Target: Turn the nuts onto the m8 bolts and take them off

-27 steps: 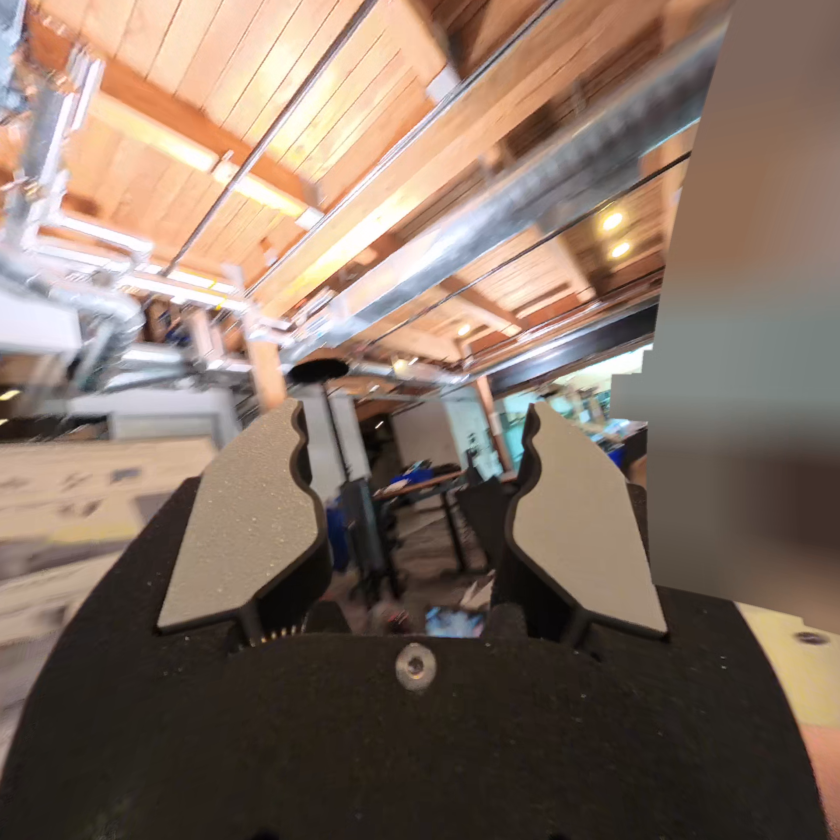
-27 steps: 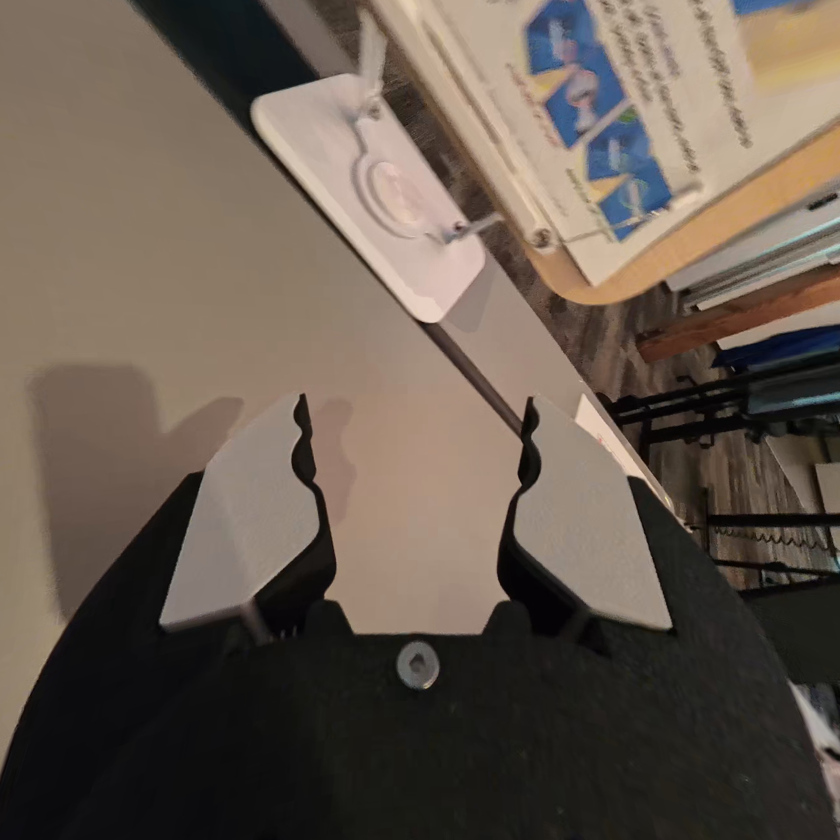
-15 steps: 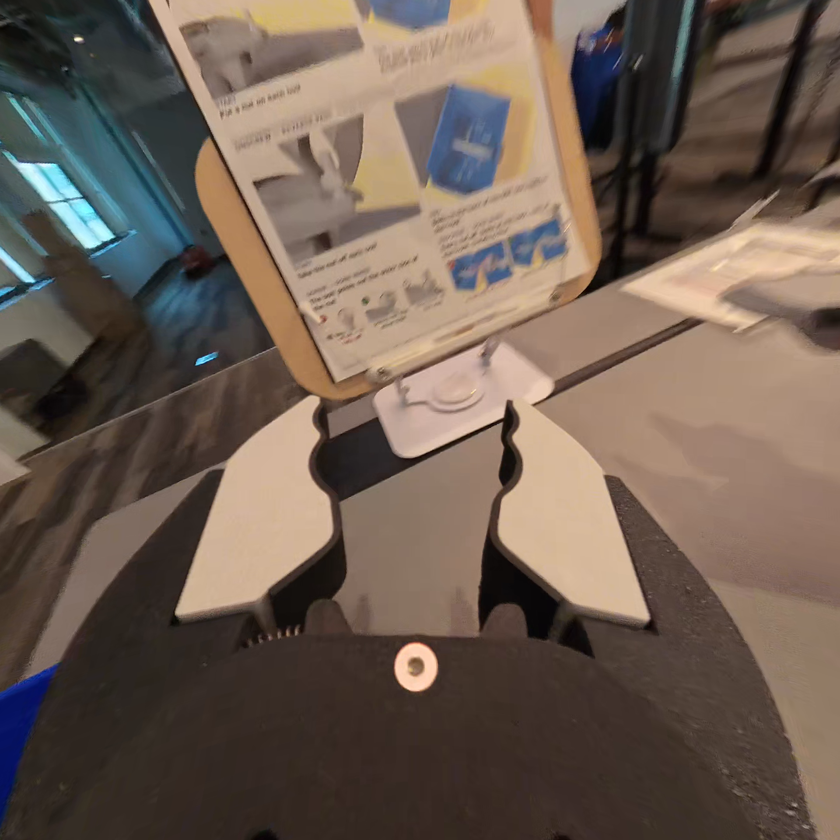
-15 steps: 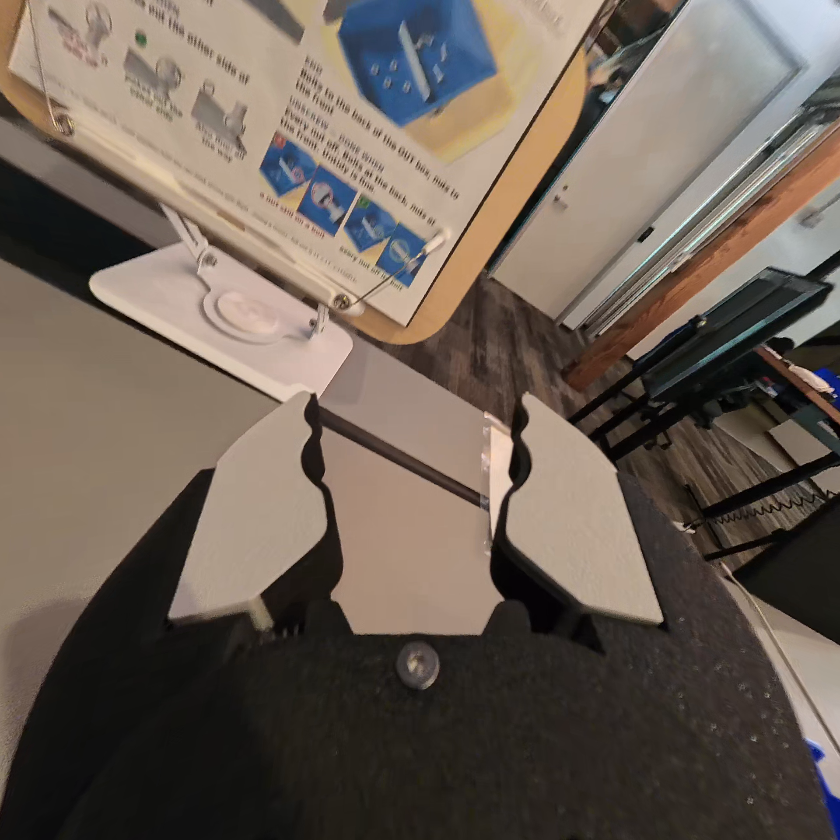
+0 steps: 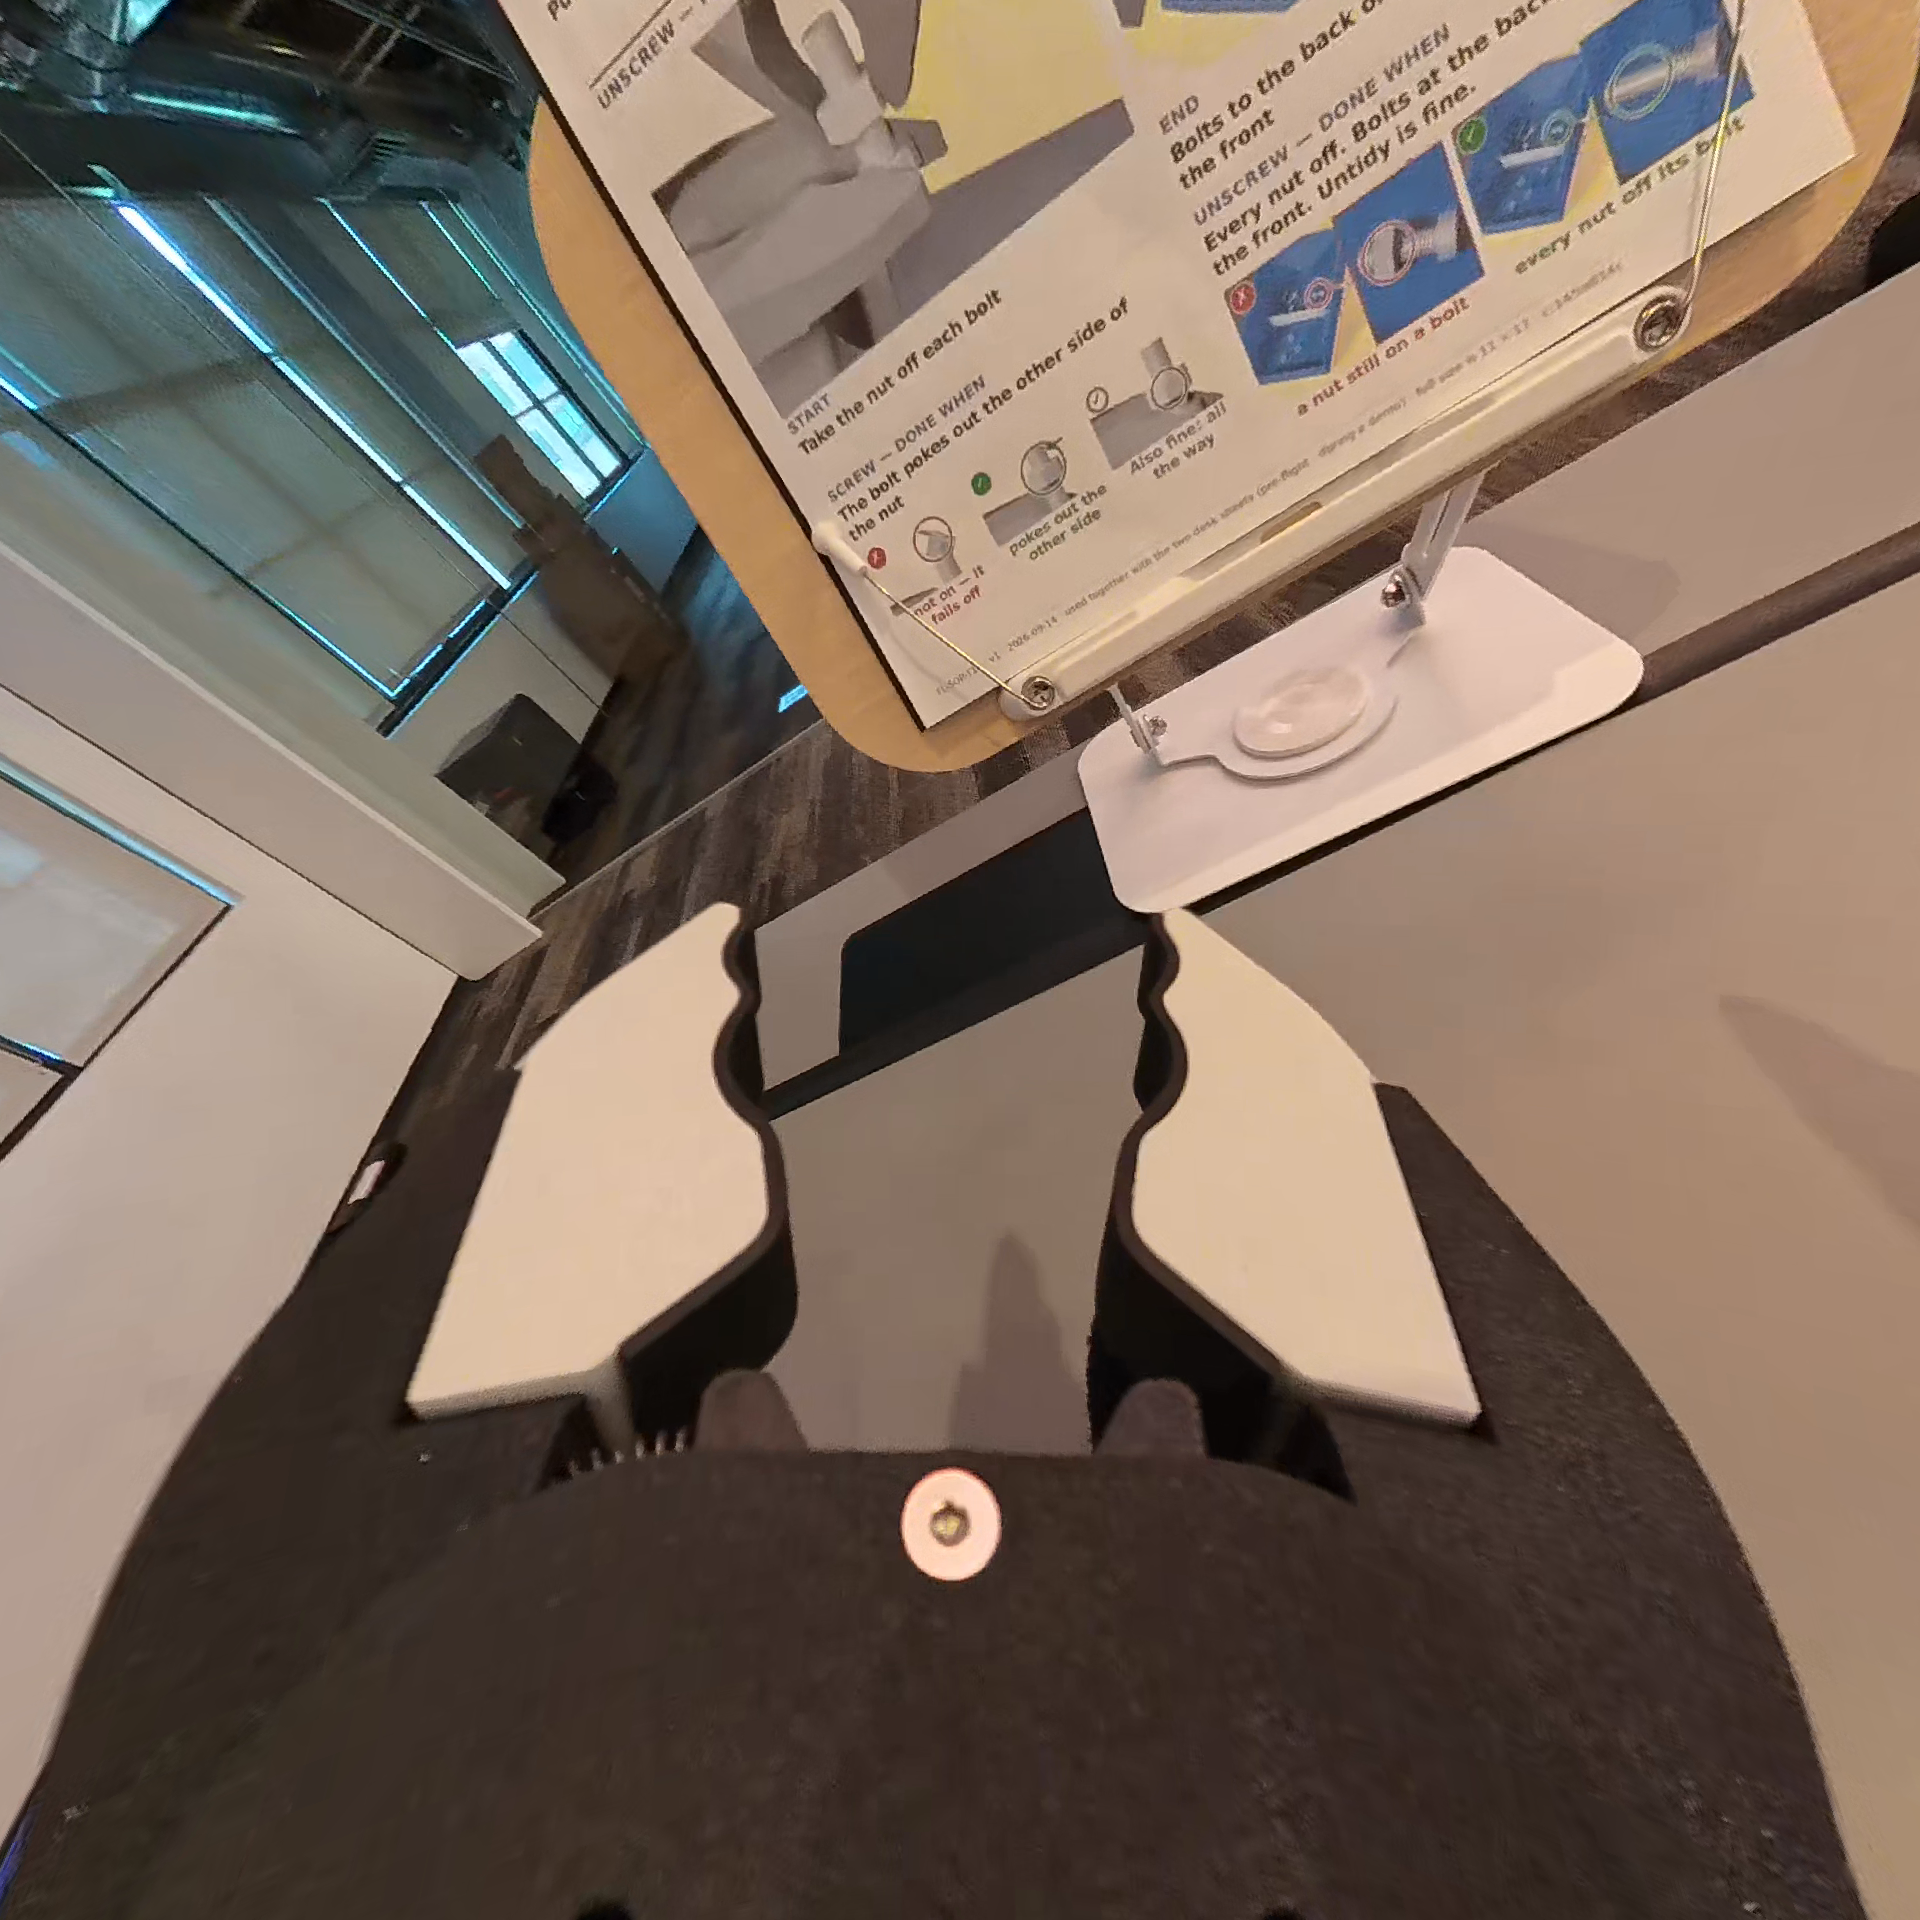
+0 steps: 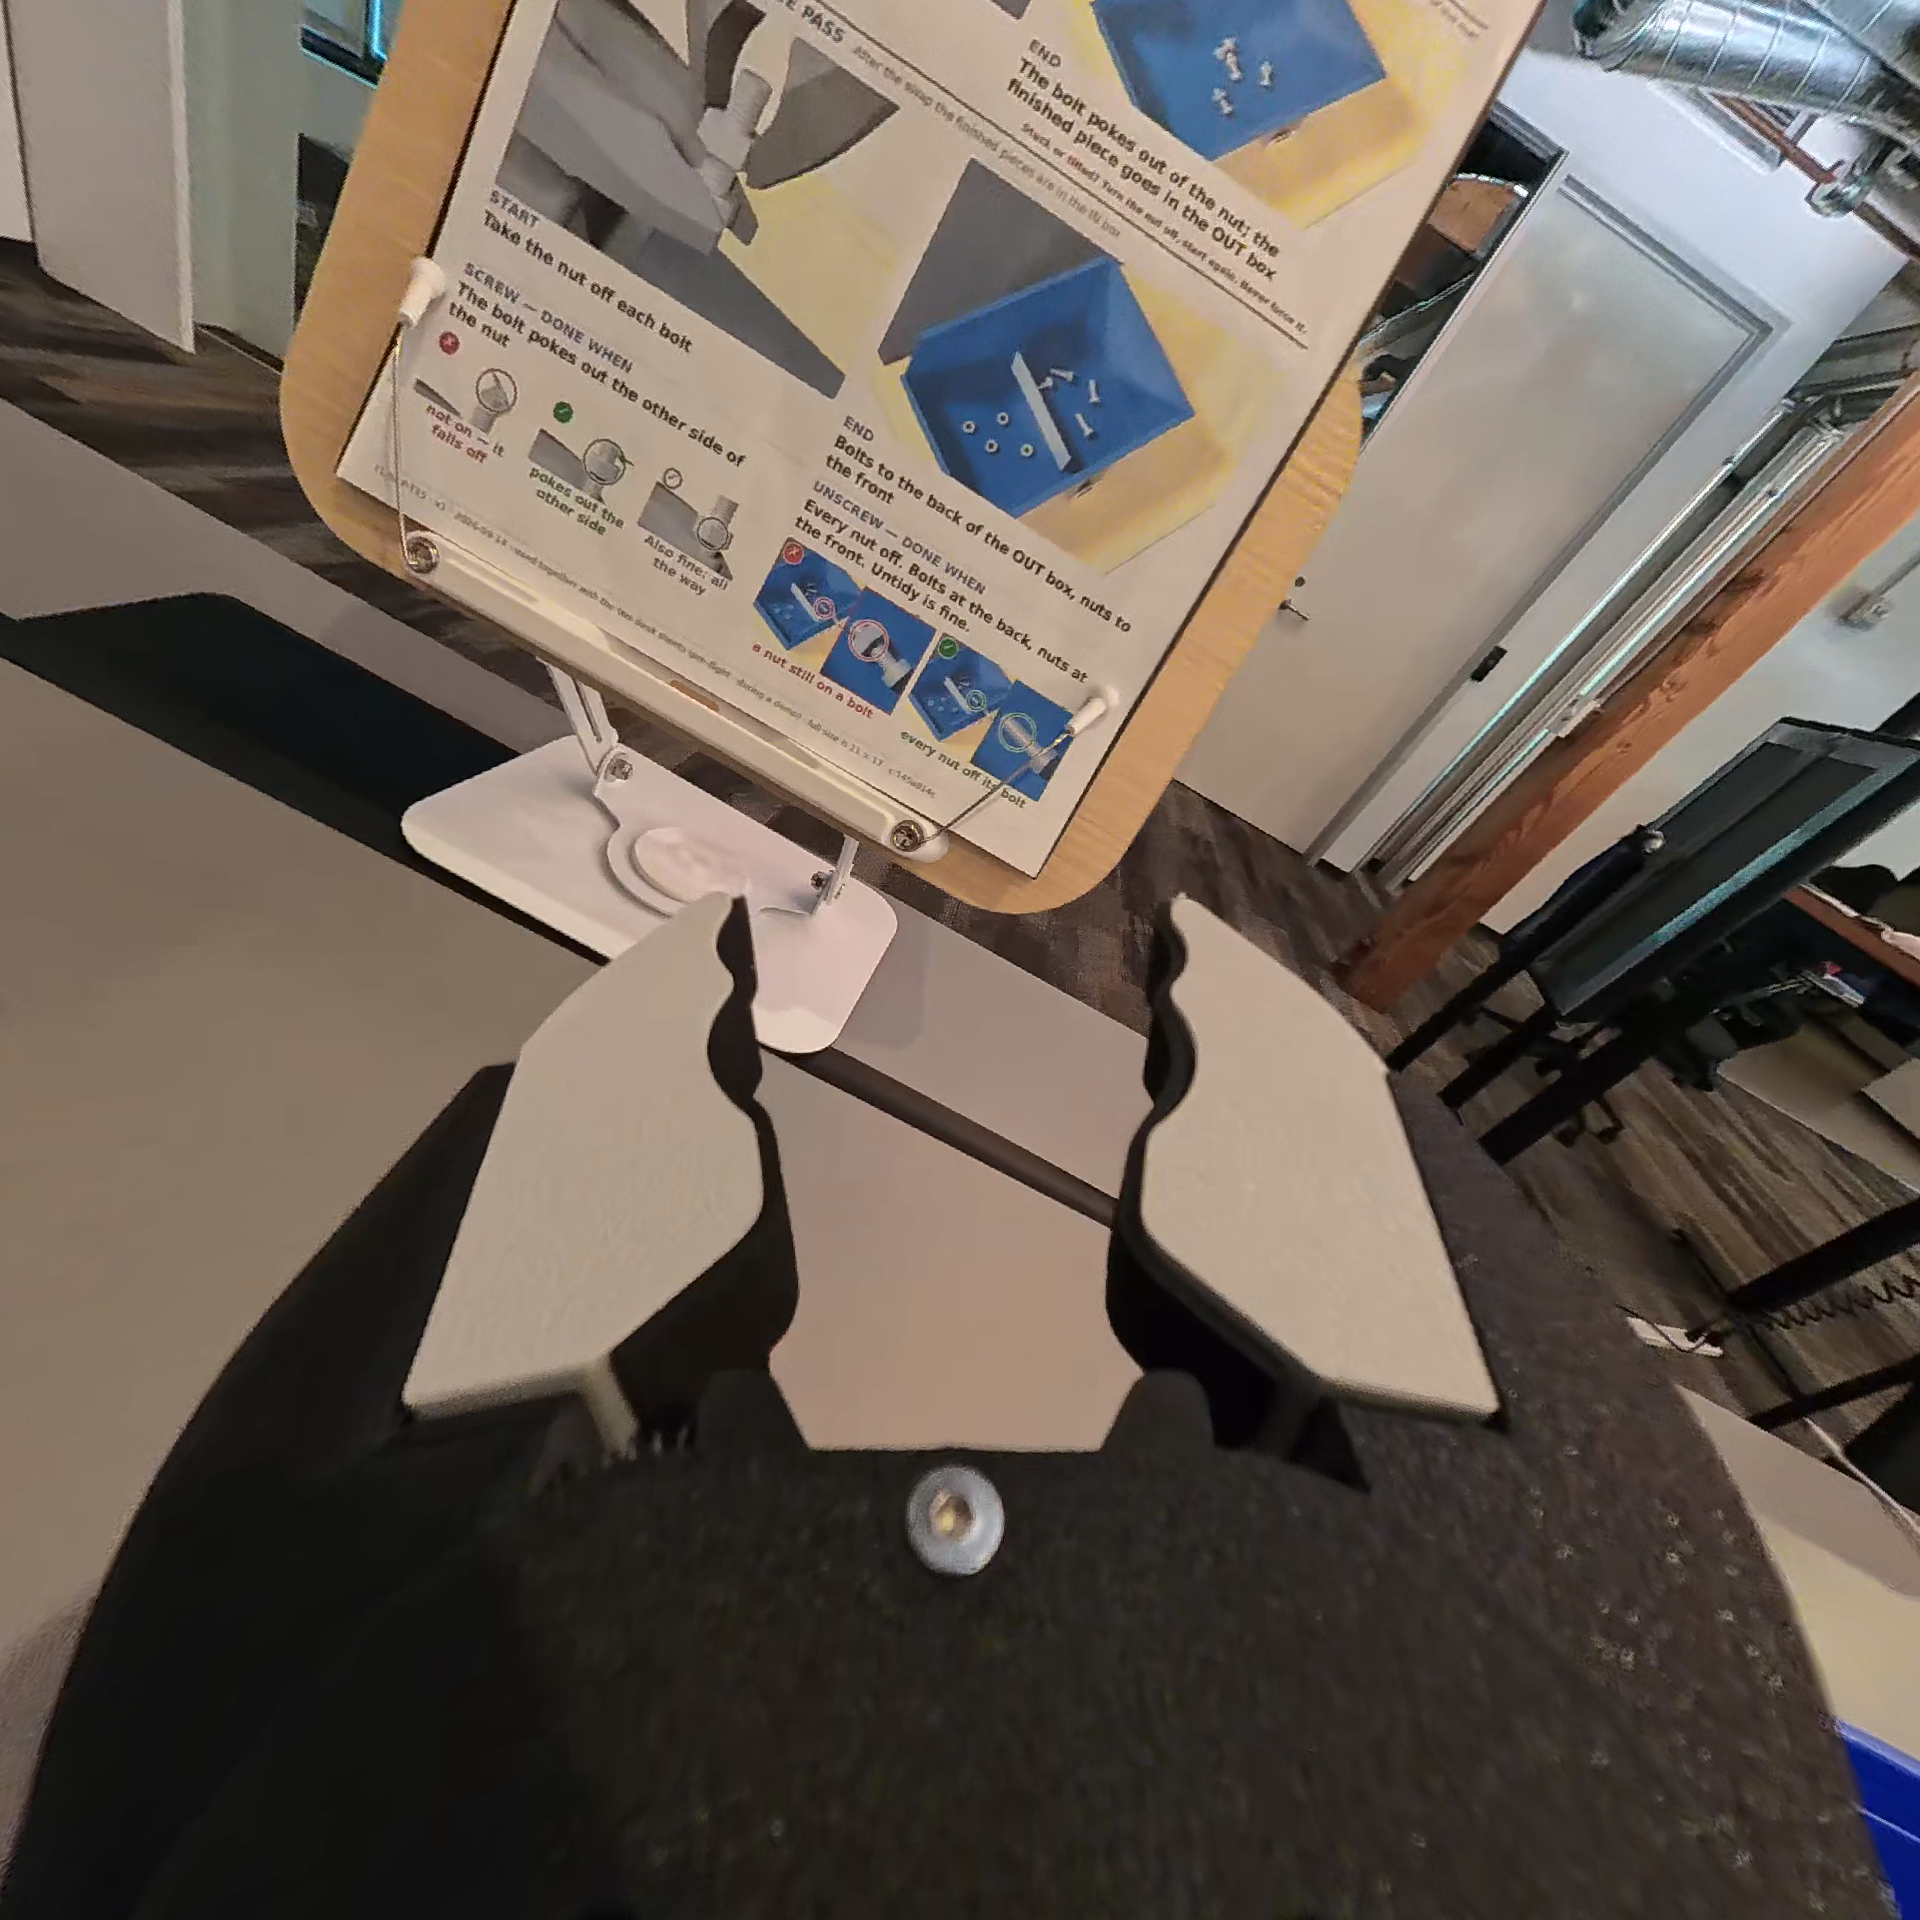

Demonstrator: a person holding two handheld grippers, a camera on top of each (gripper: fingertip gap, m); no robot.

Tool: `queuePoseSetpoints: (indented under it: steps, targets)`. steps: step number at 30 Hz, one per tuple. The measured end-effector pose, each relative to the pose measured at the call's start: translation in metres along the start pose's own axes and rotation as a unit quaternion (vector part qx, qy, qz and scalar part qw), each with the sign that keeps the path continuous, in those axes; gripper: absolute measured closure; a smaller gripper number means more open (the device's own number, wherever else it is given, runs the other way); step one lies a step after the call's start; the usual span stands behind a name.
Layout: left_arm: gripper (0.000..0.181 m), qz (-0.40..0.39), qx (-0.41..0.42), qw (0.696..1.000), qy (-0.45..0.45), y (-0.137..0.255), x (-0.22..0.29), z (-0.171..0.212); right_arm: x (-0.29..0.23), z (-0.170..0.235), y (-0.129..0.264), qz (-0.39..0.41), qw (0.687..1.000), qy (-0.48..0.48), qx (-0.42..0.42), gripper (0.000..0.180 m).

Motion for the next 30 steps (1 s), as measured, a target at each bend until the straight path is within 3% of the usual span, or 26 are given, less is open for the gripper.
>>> queuePoseSetpoints:
  steps: [19,26,30]
  targets:
    - [0.110,-0.011,0.024,1.000,-0.002,0.008,-0.002,-0.009,-0.004,-0.005,0.004,0.004,1.000,0.021,0.000,0.109]
    - [0.109,-0.009,0.053,0.999,-0.005,0.028,-0.003,-0.027,0.003,-0.010,0.010,0.017,0.998,0.055,-0.002,0.112]
    - [0.117,-0.025,0.039,0.999,0.011,0.054,-0.035,-0.022,0.010,-0.011,0.011,0.003,0.999,0.033,-0.004,0.112]
Point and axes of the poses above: each gripper's, where its closed fingertips meet, y back along the fingers, z out of its underside, x = y × z across the jaws, the point moved 6 cm from there along y, back along the fingers
